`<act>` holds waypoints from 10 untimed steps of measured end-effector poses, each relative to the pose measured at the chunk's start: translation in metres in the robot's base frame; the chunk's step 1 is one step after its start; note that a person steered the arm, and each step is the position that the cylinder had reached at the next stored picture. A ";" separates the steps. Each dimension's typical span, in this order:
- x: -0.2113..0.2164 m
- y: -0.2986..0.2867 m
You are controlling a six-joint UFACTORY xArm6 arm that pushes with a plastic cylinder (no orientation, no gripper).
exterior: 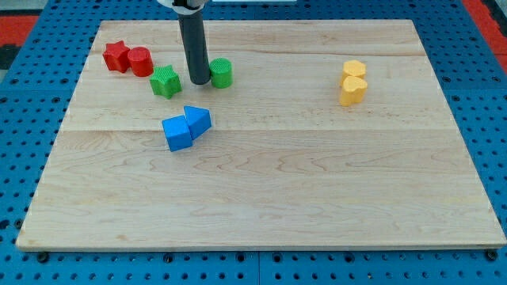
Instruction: Move the green star diagonally below left to the red star
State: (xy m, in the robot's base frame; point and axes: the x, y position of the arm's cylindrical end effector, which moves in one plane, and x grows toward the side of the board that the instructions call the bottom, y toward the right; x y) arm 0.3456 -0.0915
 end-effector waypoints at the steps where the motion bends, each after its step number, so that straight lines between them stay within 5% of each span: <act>1: 0.016 -0.078; 2: 0.019 -0.115; 4: 0.017 -0.086; 6: 0.017 -0.166; 10: 0.021 -0.165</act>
